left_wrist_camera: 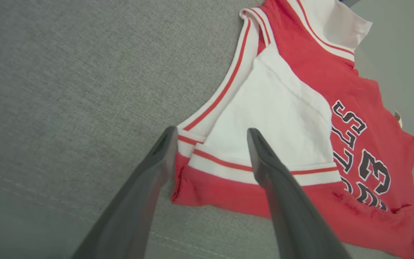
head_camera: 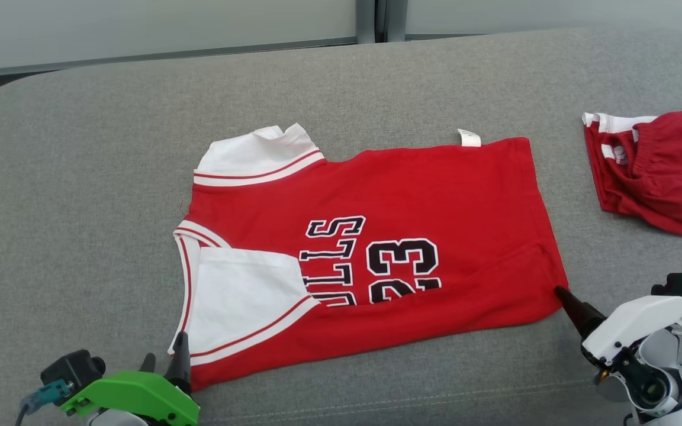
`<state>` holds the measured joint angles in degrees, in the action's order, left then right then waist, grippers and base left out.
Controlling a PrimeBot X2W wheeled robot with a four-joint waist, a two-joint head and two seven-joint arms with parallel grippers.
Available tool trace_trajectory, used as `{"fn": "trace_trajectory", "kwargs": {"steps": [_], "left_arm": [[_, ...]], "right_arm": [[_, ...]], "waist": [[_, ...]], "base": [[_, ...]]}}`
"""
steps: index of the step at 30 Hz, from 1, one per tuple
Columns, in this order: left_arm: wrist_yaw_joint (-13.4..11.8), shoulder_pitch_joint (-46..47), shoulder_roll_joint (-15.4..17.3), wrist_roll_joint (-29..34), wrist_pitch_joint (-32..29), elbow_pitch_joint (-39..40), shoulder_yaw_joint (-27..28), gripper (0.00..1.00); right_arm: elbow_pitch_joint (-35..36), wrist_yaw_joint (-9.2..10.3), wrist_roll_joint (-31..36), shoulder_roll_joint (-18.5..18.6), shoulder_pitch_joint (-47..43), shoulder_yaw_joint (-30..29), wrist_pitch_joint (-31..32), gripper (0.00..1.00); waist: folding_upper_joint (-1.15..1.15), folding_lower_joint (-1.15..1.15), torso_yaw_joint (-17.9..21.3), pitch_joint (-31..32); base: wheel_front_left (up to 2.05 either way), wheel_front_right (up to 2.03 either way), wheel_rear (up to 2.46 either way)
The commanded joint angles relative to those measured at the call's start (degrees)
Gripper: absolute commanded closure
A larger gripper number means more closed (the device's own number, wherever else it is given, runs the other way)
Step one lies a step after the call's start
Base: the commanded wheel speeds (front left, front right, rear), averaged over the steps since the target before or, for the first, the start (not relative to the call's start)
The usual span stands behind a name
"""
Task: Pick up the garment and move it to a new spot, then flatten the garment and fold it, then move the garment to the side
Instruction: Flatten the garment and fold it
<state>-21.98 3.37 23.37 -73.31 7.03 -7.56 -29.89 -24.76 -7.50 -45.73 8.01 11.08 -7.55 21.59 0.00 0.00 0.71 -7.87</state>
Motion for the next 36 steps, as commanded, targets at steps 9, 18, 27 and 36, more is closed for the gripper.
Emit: {"fn": "trace_trajectory", "kwargs": {"steps": [9, 18, 27, 36], "left_arm": [[1.2, 8.5, 8.9, 6.4, -7.1, 4.7, -3.5, 0.0], [5.3, 27.9, 15.9, 8.9, -22.9, 3.0, -5.8, 0.0], [7.3, 46.5, 18.6, 10.0, -39.4, -5.0, -7.8, 0.0], [7.4, 53.7, 17.7, 11.2, -44.7, -12.8, -9.3, 0.0]], "right_arm": [[7.5, 0.01, 4.4, 6.7, -1.2, 2.7, 3.6, 0.0], [14.9, 0.01, 3.3, 12.4, 6.8, 7.1, 9.9, 0.0], [16.6, 0.01, 2.0, 13.1, 18.3, 13.5, 12.6, 0.0], [15.6, 0.01, -0.1, 12.3, 26.0, 20.4, 12.0, 0.0]], "waist": [[0.0, 0.0, 1.1, 1.3], [0.0, 0.0, 5.0, -3.5], [0.0, 0.0, 9.9, -11.6], [0.0, 0.0, 14.2, -18.2]], "base": [[0.0, 0.0, 0.0], [0.0, 0.0, 0.0], [0.0, 0.0, 0.0], [0.0, 0.0, 0.0]]}}
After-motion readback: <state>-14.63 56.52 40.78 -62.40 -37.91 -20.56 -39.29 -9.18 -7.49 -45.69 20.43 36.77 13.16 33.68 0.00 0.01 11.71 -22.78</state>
